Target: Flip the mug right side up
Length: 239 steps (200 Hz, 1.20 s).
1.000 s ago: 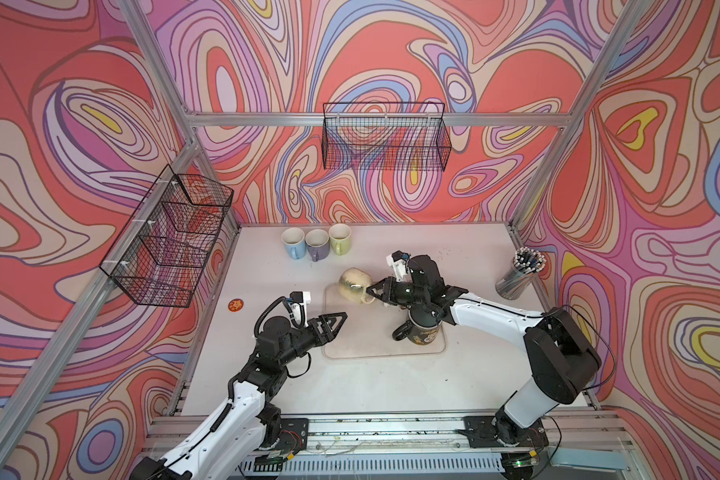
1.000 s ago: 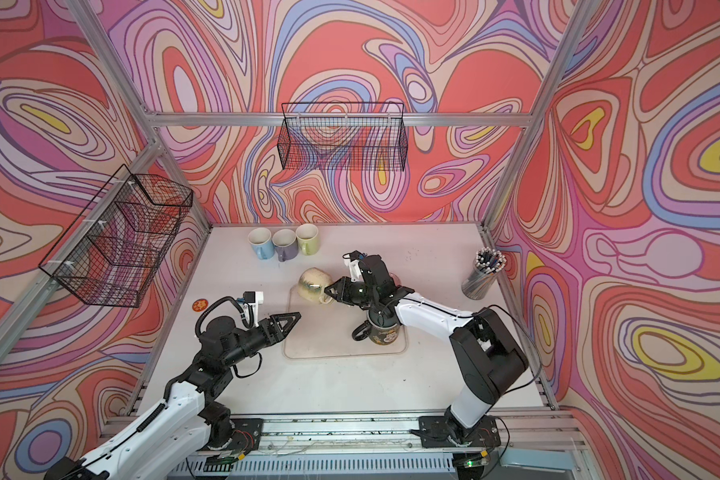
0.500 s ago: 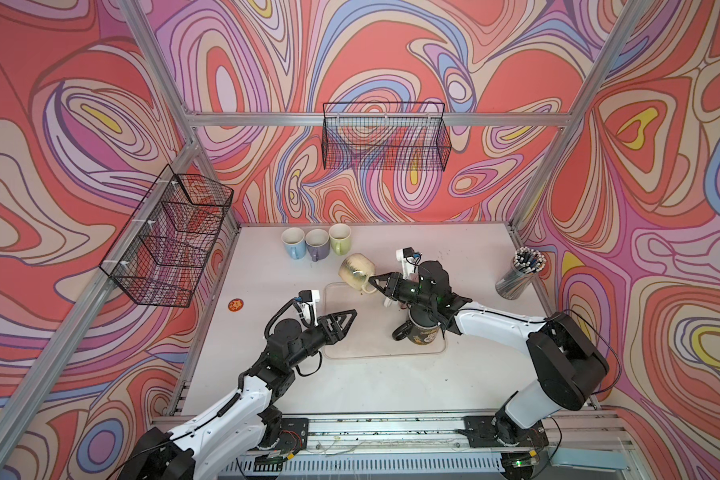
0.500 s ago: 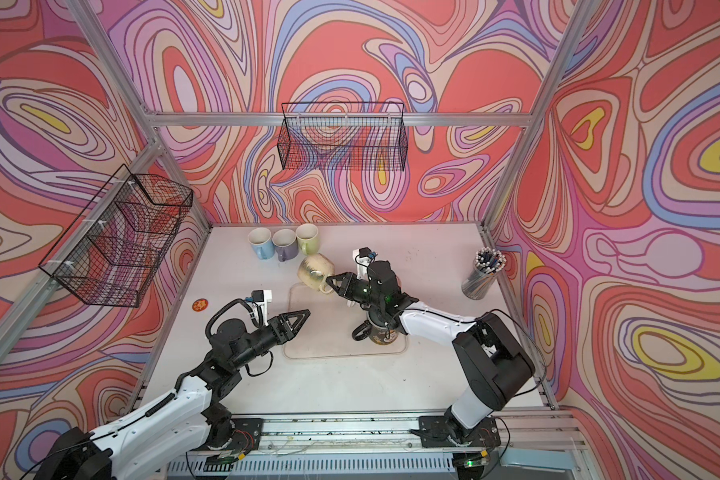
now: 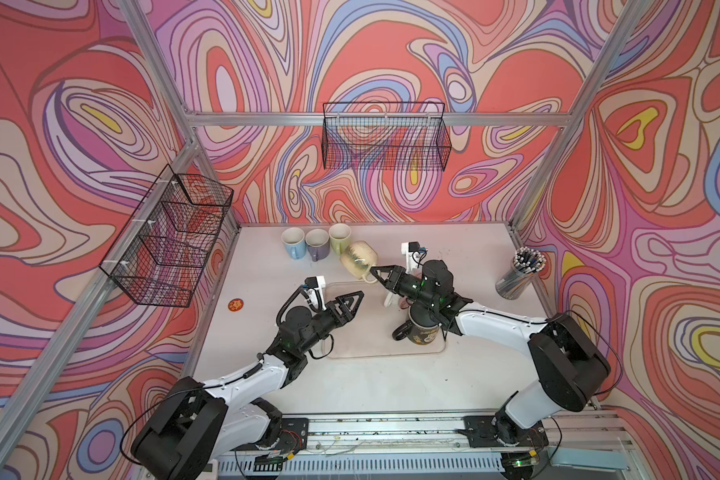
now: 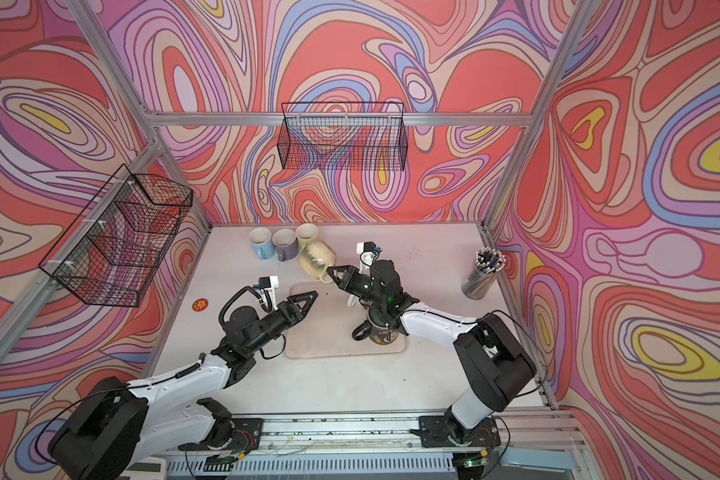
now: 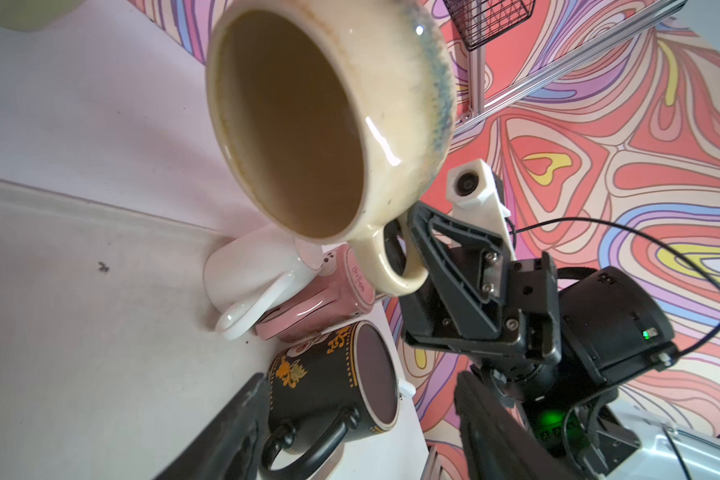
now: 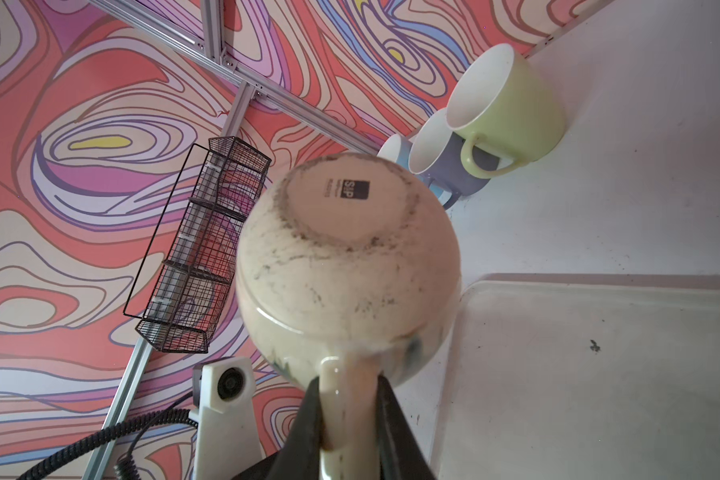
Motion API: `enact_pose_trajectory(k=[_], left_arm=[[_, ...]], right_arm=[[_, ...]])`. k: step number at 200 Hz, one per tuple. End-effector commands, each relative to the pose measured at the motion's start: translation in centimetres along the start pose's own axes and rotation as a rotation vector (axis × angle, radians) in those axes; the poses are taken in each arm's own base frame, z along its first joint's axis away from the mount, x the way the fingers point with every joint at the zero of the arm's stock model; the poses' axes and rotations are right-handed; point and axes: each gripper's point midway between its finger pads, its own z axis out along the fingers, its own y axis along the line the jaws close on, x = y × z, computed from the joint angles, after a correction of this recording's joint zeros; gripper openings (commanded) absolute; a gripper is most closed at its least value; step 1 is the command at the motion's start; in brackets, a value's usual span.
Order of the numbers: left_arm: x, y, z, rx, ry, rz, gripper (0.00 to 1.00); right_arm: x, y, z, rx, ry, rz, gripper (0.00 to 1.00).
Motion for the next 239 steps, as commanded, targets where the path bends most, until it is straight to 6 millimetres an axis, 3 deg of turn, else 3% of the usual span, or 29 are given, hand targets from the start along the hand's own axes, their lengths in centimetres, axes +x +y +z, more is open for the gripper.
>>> enact_pose_trajectory(k=[1,73,123,161,239], left_arm=[[-2.0,-4.3,0.8,0.153,-0.064,0.008,0.71],[-1.7,-3.3,3.0,0.184,-0.072,-0.063,0.6],[-1.4,-2.9,4.4,0.213,-0.064,-0.104,0.54],[-1.5,-3.4,4.8,0.223,-0.066,-0.098,0.52],[-1.5,-3.6,5.4,0.232,-0.061,-0.097,0.34]], right_arm=[[-3.0,6.0,-1.7,-0.174,-0.115,-0.071,0.0],[-2.9,6.9,-2.6,-0.216,-0.117,-0.075,0.0],[-1.9,6.0,-3.0,-0.214,-0.1,-0.056,0.0],[-1.2,5.4,-3.3,-0.206,-0.091,-0.05,0.0],[0.1,4.9,-2.8,-0.236,-0.058,-0.027,0.0]])
